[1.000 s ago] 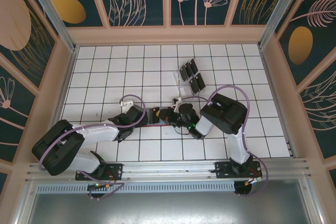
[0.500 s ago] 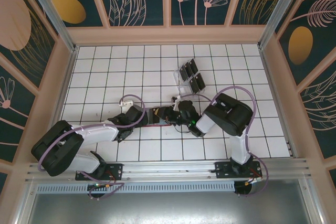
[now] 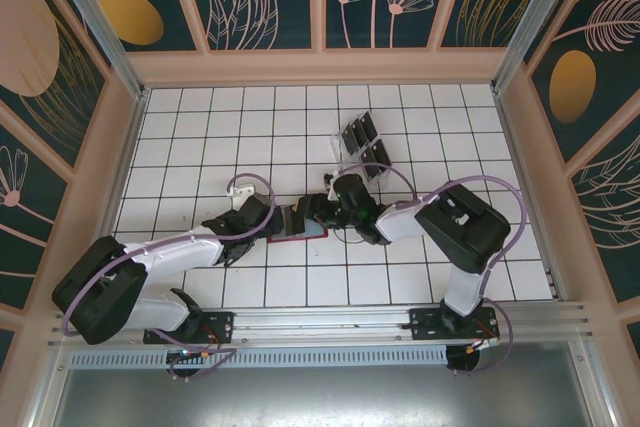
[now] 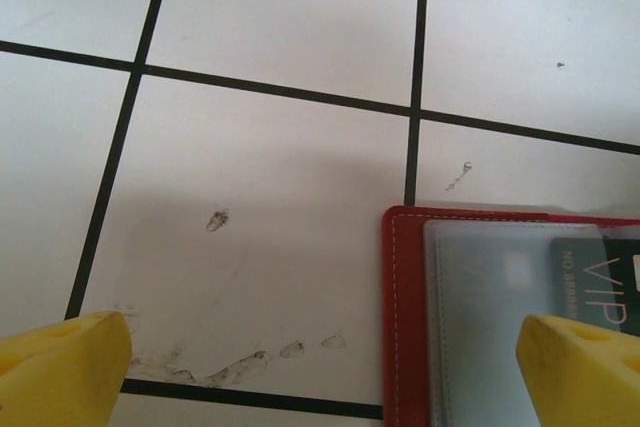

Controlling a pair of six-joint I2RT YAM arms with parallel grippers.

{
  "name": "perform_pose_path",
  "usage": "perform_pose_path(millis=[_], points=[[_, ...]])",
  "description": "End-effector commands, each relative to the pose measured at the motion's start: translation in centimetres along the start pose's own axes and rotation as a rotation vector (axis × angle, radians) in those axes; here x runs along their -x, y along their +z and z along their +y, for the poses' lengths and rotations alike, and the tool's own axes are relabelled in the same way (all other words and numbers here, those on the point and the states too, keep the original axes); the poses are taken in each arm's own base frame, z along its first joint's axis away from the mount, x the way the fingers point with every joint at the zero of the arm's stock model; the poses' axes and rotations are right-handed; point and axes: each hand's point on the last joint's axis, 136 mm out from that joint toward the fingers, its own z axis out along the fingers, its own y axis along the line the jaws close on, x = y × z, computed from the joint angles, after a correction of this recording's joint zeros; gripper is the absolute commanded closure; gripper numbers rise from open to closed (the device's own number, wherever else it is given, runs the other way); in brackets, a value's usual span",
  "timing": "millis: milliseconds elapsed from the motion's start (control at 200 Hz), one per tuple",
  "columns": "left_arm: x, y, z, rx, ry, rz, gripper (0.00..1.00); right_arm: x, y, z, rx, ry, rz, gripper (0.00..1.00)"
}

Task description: Put the credit cards into the card holder

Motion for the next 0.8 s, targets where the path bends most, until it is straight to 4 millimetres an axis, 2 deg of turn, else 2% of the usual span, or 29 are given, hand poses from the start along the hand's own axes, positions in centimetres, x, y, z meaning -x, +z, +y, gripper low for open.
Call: perform_pose_path(millis=[0,185,325,591,796], points=[[0.6,-0.3,0.8,0.039,0.005,-0.011,0.01,1.0,-0.5,0.0,-0.104,-0.082,-0.003,0.57],[0.8,-0.1,2.6,0.077,-0.024,0.001,0.01,1.4,-0.4,-0.7,-0.262,-0.175,0.009,0.6],[0.6,0.1,3.5,0.091,-0.05,0.023,0.01,1.6,0.0,-0.8,-0.305,-0.214,0.024,0.64],[-2.4,1.2,4.5,0.108,-0.069,0.111,0.01,0.6,1.3,-2.0,-0.341,-0.225,0.072,0.65],[-2.6,1.5,4.5,0.111,-0.07,0.117,0.01,0.2,2.0,-2.7,-0.352,-0.223,0.093,0.67]])
